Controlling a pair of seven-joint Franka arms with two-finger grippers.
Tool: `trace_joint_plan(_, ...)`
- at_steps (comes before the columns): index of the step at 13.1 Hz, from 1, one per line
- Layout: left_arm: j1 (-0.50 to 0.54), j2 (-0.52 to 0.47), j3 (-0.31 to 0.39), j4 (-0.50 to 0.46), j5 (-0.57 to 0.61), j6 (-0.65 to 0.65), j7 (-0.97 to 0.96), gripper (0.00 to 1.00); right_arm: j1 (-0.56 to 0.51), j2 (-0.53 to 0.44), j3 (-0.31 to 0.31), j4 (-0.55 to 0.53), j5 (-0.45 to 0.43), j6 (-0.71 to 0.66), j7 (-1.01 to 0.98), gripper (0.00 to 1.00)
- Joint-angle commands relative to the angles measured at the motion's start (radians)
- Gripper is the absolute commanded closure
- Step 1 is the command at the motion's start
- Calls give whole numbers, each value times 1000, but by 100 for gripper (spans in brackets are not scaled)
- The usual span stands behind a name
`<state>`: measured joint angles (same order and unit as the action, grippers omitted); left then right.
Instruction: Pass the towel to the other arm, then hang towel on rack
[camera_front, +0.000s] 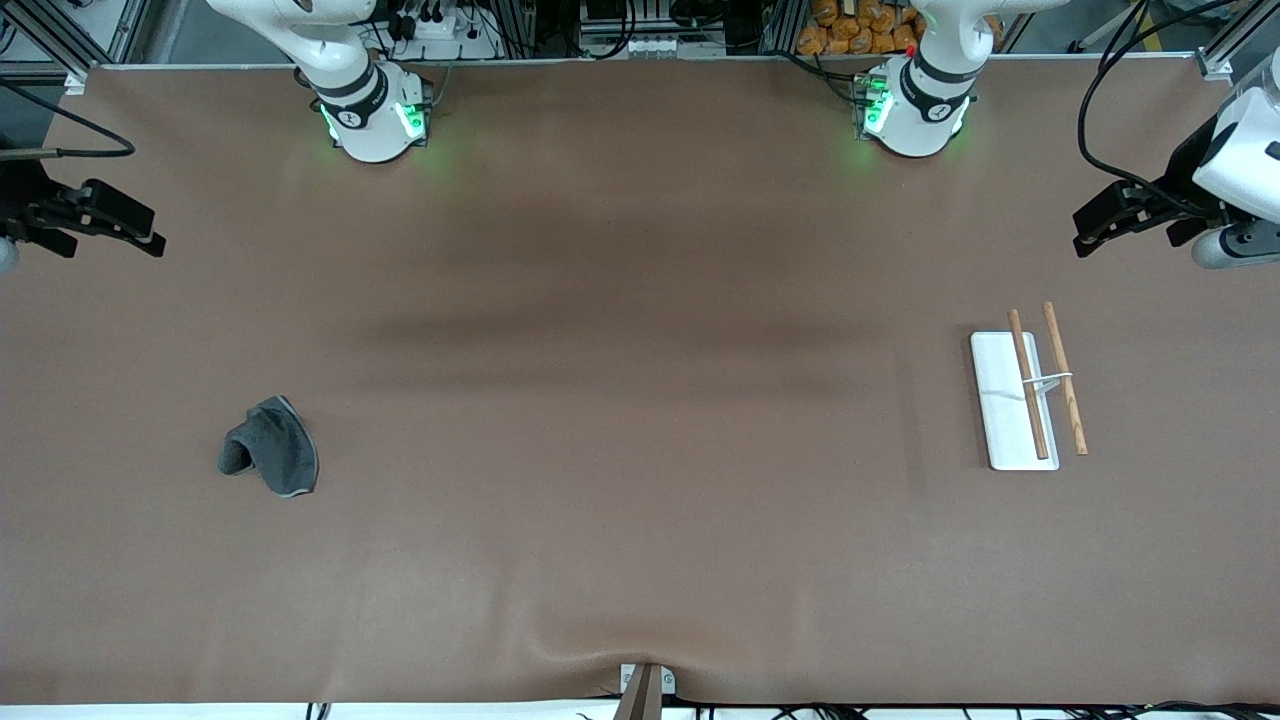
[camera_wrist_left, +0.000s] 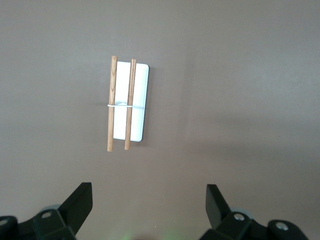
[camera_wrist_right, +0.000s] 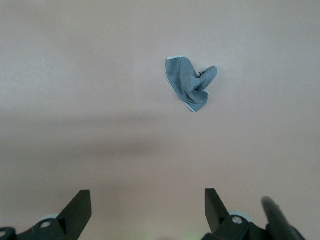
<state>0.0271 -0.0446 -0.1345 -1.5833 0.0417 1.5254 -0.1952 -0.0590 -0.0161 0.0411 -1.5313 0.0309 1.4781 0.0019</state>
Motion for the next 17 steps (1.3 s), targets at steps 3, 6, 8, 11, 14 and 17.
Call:
trace_joint_plan(3,0,-5,-13,44,-16,-54,13,0,27,-1,-7,-1,-3,5,16,0)
trace_joint_plan(6,0,5,-16,55,-15,-59,13,0,24,-5,-7,5,-3,-1,16,0)
trace_joint_plan(8,5,11,-16,55,-17,-64,17,0,25,-4,-7,2,-9,-1,16,0)
trace_joint_plan(11,4,9,-16,49,-17,-65,19,0,25,-1,-7,3,-14,7,18,0)
trace_joint_plan(14,5,8,-16,45,-17,-70,19,0,25,-1,-6,0,-17,7,17,0)
trace_joint_plan(17,5,8,-16,42,-17,-70,17,0,27,2,-6,3,-17,8,18,0)
